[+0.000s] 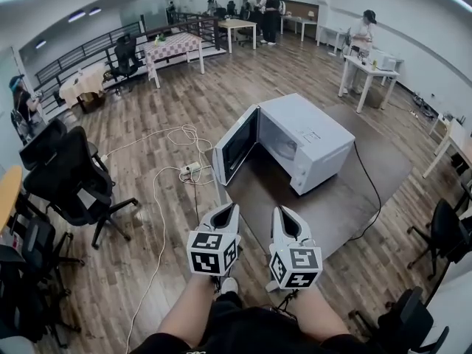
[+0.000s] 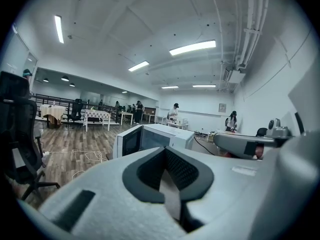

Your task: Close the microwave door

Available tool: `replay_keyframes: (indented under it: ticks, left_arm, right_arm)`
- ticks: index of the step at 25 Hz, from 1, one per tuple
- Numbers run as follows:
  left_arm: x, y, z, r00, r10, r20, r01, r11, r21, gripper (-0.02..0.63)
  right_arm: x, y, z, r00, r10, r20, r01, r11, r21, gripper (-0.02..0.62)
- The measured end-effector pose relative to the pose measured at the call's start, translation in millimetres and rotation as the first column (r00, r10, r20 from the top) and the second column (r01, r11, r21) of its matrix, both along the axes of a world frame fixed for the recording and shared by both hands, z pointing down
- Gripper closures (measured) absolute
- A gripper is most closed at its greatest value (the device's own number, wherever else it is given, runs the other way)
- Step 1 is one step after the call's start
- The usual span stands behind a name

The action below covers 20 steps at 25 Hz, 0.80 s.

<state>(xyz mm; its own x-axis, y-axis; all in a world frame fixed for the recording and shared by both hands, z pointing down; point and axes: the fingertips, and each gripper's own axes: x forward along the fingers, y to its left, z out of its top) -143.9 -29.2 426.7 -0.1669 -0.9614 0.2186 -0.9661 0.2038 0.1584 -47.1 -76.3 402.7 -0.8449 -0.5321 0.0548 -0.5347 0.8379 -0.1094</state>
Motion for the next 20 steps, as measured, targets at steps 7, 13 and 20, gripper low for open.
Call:
replay_keyframes:
  ticks: [7,13,20]
  left_arm:
    - [-55,-41,7,0.999,0.022,-0.044,-0.023,0.999,-0.023,0.597]
    - [-100,-67,8,0.999,0.026,-0.034,-0.027,1.000,-0.013,0.597]
    - [-138,-91,11,0.998,0.059,-0.005,-0.060,0.998,-0.036,0.597]
  right_arm:
    - [-49,-41,4,0.999,0.021,-0.028,-0.021,1.000,-0.022,0.588]
    - [-85,-65,13,0.998,0.046,-0.046,-0.048,0.998,-0.041,0.588]
    - [-126,-89,25,0.995,0.057,-0.081,-0.063,0.995,-0.077,0.586]
